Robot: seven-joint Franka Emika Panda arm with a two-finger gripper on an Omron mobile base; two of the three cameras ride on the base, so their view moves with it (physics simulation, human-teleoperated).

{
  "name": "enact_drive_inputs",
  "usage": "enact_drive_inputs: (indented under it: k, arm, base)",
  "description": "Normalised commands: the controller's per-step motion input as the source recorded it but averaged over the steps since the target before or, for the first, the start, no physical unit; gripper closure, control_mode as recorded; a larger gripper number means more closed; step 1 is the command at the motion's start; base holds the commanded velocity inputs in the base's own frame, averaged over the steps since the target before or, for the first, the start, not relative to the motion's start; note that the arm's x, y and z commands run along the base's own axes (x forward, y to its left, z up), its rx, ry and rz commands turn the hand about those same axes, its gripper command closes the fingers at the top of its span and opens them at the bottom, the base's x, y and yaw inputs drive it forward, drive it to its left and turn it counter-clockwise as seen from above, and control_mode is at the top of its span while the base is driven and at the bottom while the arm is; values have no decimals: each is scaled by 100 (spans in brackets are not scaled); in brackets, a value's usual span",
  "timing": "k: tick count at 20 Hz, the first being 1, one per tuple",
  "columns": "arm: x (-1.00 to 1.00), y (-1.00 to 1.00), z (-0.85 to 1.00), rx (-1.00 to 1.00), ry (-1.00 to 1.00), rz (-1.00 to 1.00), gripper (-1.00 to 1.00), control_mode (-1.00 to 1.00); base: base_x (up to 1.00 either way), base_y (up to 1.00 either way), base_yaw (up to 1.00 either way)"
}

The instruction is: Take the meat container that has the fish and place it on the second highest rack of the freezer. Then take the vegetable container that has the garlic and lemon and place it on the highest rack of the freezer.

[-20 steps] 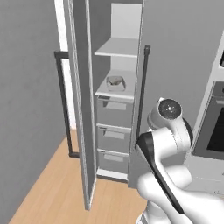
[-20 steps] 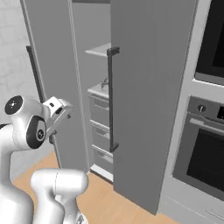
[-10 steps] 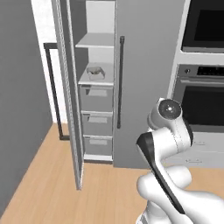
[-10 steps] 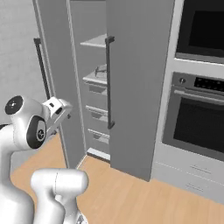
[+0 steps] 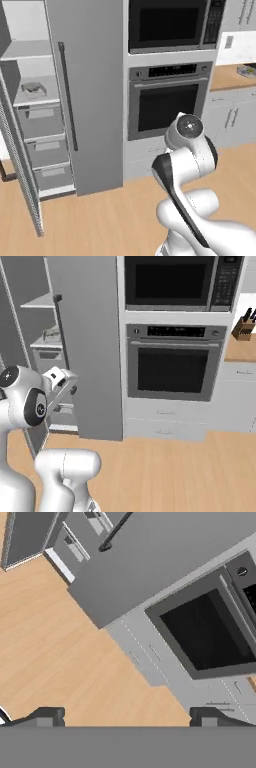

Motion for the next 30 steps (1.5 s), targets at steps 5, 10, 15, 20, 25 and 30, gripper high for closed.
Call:
enact_drive_inputs:
  k: [5, 10, 15, 20, 25, 30]
  arm:
    - [0, 0, 0, 0, 0, 0, -100, 100]
    - [0, 0, 0, 0, 0, 0, -100, 100]
    - [0, 0, 0, 0, 0, 0, -100, 100]
    - [0, 0, 0, 0, 0, 0, -100, 100]
    - [0, 0, 0, 0, 0, 0, -100, 100]
    - [0, 0, 0, 0, 0, 0, -100, 100]
  base:
    - [88, -92, -60]
    - [100, -85, -40]
    - [100, -47, -32]
    - [100, -54, -25]
    - [100, -64, -25]
    - [100, -42, -16]
